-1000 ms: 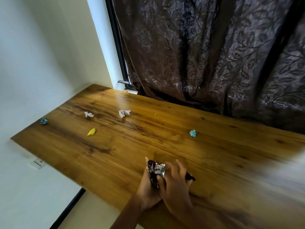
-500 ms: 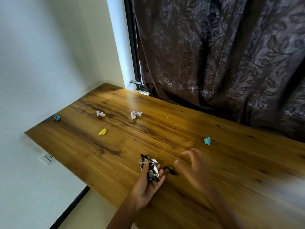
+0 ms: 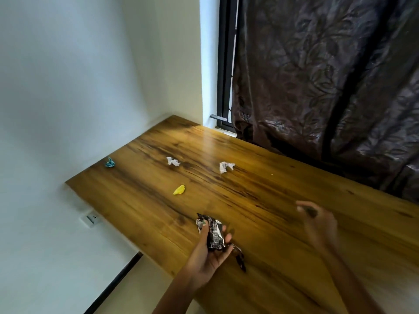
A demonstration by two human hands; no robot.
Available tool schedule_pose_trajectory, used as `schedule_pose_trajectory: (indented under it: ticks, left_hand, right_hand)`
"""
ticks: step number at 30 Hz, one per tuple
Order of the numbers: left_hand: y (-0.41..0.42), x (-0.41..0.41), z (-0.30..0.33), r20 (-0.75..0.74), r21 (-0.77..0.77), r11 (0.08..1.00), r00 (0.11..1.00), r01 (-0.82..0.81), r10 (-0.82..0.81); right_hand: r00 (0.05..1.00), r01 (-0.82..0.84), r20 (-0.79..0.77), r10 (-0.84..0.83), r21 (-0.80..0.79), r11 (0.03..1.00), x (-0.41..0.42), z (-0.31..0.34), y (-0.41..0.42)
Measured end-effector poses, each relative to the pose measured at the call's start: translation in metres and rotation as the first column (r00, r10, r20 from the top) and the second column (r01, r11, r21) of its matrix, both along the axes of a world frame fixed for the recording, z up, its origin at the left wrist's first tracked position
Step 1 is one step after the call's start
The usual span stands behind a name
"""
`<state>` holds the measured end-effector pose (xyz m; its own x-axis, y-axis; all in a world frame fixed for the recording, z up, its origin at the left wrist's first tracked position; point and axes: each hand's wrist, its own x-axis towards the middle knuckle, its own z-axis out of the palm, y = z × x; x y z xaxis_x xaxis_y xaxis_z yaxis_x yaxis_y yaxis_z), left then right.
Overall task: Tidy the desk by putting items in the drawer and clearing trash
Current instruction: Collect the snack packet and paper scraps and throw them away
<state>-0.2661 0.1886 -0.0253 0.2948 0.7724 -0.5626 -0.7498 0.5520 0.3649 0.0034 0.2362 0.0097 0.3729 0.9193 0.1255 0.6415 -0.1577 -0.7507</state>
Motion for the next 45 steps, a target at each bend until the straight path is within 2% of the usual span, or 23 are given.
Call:
schedule_pose_trajectory:
  ticks: [2, 5, 7, 9, 11, 14, 15, 18, 21, 24, 28, 31, 33, 35, 38, 41, 43, 45]
  left_hand:
    - [0.008, -0.011, 0.002, -0.010, 0.017, 0.999, 1.000, 0.029, -0.029]
    - [0.019, -0.027, 0.007, -0.039, 0.050, 0.996, 0.997, 0.070, -0.068]
    - [0.027, -0.043, 0.012, -0.060, 0.101, 0.990, 0.994, 0.097, -0.091]
    - [0.035, -0.062, 0.016, -0.099, 0.145, 0.982, 0.989, 0.120, -0.106]
    - [0.039, -0.083, 0.015, -0.109, 0.158, 0.979, 0.988, 0.128, -0.112]
    - [0.042, -0.110, 0.011, -0.084, 0.133, 0.983, 0.989, 0.130, -0.119]
    - [0.042, -0.117, 0.010, -0.075, 0.127, 0.985, 0.991, 0.121, -0.112]
    - [0.046, -0.133, 0.009, -0.013, 0.100, 0.993, 0.998, 0.059, -0.058]
    - [0.052, -0.148, 0.007, 0.026, 0.052, 0.999, 1.000, 0.006, -0.007]
    - [0.060, -0.156, 0.003, 0.030, 0.023, 0.999, 0.999, -0.037, 0.036]
    - [0.070, -0.161, 0.004, 0.027, 0.019, 0.998, 0.998, -0.061, 0.060]
    - [0.075, -0.163, 0.005, 0.031, -0.003, 0.998, 0.998, -0.055, 0.055]
    - [0.078, -0.164, 0.006, 0.034, -0.022, 0.999, 0.998, -0.045, 0.045]
    - [0.085, -0.160, 0.005, 0.033, -0.034, 0.999, 0.999, -0.028, 0.029]
    - [0.099, -0.144, 0.007, 0.039, -0.032, 0.999, 0.999, 0.013, -0.012]
    - [0.115, -0.116, 0.010, 0.033, -0.018, 0.999, 0.999, 0.042, -0.042]
    - [0.125, -0.099, 0.014, 0.054, 0.019, 0.997, 0.996, 0.076, -0.076]
    - [0.132, -0.084, 0.016, 0.016, 0.043, 0.988, 0.988, 0.151, -0.152]
  right_hand:
    - [0.981, -0.168, -0.094, 0.169, 0.021, 0.986, -0.063, 0.013, -0.010]
    - [0.893, -0.426, -0.147, 0.425, 0.026, 0.905, -0.151, 0.013, -0.023]
    - [0.876, -0.479, -0.058, 0.479, 0.014, 0.878, -0.197, 0.003, -0.026]
    - [0.901, -0.425, 0.117, 0.417, 0.053, 0.903, -0.228, -0.005, -0.026]
    - [0.913, -0.389, 0.173, 0.370, 0.093, 0.917, -0.248, -0.009, -0.023]
    - [0.883, -0.430, 0.215, 0.418, 0.006, 0.903, -0.265, -0.011, -0.013]
    - [0.881, -0.443, 0.170, 0.441, -0.029, 0.896, -0.267, -0.012, -0.009]
    - [0.890, -0.449, -0.108, 0.443, -0.028, 0.893, -0.269, -0.005, 0.003]
    - [0.925, -0.345, -0.155, 0.347, 0.041, 0.938, -0.263, 0.000, 0.029]
    - [0.971, -0.237, -0.002, 0.237, 0.015, 0.971, -0.247, 0.004, 0.076]
    - [0.940, -0.168, 0.265, 0.217, -0.196, 0.966, -0.227, -0.007, 0.141]
    - [0.920, -0.144, 0.318, 0.230, -0.270, 0.952, -0.210, -0.024, 0.169]
    - [0.920, -0.145, 0.330, 0.213, -0.218, 0.965, -0.200, -0.034, 0.176]
    - [0.950, -0.143, 0.262, 0.167, -0.111, 0.984, -0.196, -0.038, 0.177]
    - [0.989, -0.146, 0.017, 0.146, 0.004, 0.989, -0.210, -0.025, 0.158]
    - [0.940, -0.225, -0.249, 0.232, 0.059, 0.973, -0.229, -0.007, 0.119]
    - [0.914, -0.299, -0.259, 0.313, 0.092, 0.950, -0.242, -0.002, 0.092]
    - [0.934, -0.328, -0.118, 0.338, 0.096, 0.940, -0.247, -0.003, 0.074]
